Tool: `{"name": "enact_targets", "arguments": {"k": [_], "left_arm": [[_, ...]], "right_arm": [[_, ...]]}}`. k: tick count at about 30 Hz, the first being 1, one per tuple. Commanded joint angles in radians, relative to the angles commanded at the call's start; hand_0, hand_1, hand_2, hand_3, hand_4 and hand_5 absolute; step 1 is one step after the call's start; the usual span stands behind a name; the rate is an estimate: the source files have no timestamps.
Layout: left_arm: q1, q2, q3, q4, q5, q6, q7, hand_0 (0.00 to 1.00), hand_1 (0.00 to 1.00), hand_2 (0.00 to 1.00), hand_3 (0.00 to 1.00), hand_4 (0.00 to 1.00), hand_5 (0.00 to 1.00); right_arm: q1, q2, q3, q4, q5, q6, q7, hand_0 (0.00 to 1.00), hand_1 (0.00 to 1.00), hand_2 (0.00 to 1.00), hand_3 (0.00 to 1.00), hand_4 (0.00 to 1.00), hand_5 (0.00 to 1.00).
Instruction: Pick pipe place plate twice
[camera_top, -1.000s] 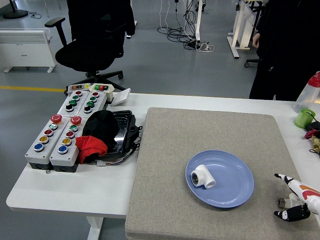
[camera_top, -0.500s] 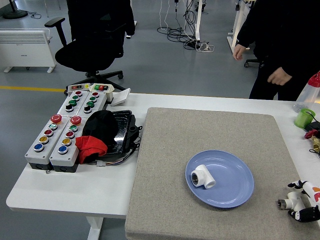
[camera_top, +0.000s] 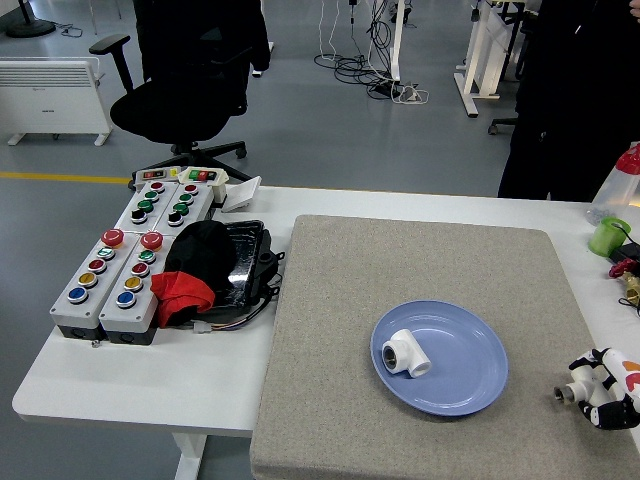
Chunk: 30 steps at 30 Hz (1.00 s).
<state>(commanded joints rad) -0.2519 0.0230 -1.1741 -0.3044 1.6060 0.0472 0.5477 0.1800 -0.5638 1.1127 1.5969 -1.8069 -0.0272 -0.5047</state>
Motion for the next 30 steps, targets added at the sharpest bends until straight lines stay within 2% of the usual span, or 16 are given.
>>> {"name": "enact_targets", "arguments": {"k": [5,9,12,15,16,21,22,24,27,28,30], "left_arm": [[0.0,0.0,-0.001,0.001,0.001,0.0,-0.001,0.648,0.629,0.635,0.555,0.383,0.998],[-0.001,-0.001,0.004,0.0,-0.004,0.001,-0.001,0.648,0.629,0.635,0.555,0.383,0.998],[-0.003,-0.001,0.012,0.0,-0.016,0.002,-0.001,0.648,0.629,0.635,0.554,0.383,0.998],[-0.004,-0.001,0.021,-0.001,-0.028,0.003,-0.001,0.648,0.629,0.635,0.554,0.383,0.998],[-0.005,-0.002,0.024,-0.002,-0.032,0.004,-0.001,0.648,0.629,0.635,0.555,0.38,0.998],[-0.009,-0.002,0.033,-0.002,-0.045,0.006,-0.003,0.648,0.629,0.635,0.555,0.38,0.998],[-0.009,-0.002,0.034,-0.001,-0.048,0.007,-0.004,0.648,0.629,0.636,0.554,0.38,0.998],[-0.009,-0.002,0.035,-0.001,-0.049,0.008,-0.004,0.648,0.629,0.636,0.554,0.38,0.998],[-0.011,-0.003,0.035,-0.001,-0.048,0.007,-0.006,0.648,0.629,0.636,0.554,0.38,0.998],[-0.012,-0.003,0.035,-0.001,-0.047,0.007,-0.006,0.648,0.629,0.637,0.555,0.381,0.998],[-0.012,-0.003,0.034,0.0,-0.047,0.007,-0.006,0.648,0.629,0.637,0.555,0.381,0.998]], "right_arm": [[0.044,0.005,-0.002,0.015,-0.004,-0.028,0.014,0.245,0.368,0.469,0.611,0.512,0.122],[0.119,0.026,-0.05,0.029,0.01,-0.064,0.058,0.245,0.368,0.469,0.611,0.512,0.122],[0.199,0.062,-0.129,0.013,0.02,-0.096,0.121,0.266,0.381,0.481,0.607,0.51,0.122],[0.255,0.088,-0.195,-0.022,0.035,-0.094,0.149,0.266,0.381,0.481,0.607,0.51,0.122],[0.271,0.094,-0.218,-0.035,0.04,-0.088,0.15,0.532,0.566,0.558,0.664,0.519,0.117],[0.327,0.109,-0.307,-0.084,0.043,-0.057,0.155,0.532,0.566,0.558,0.664,0.519,0.117],[0.34,0.114,-0.325,-0.095,0.04,-0.042,0.15,0.701,0.682,0.675,0.743,0.545,0.126],[0.35,0.117,-0.343,-0.105,0.036,-0.024,0.145,0.701,0.682,0.675,0.743,0.545,0.126],[0.369,0.129,-0.362,-0.124,0.021,0.038,0.122,0.701,0.682,0.675,0.743,0.545,0.126],[0.369,0.129,-0.362,-0.126,0.02,0.044,0.123,0.924,0.916,0.998,0.915,0.707,0.216],[0.371,0.129,-0.362,-0.124,0.014,0.077,0.108,0.924,0.916,0.998,0.915,0.707,0.216]]}}
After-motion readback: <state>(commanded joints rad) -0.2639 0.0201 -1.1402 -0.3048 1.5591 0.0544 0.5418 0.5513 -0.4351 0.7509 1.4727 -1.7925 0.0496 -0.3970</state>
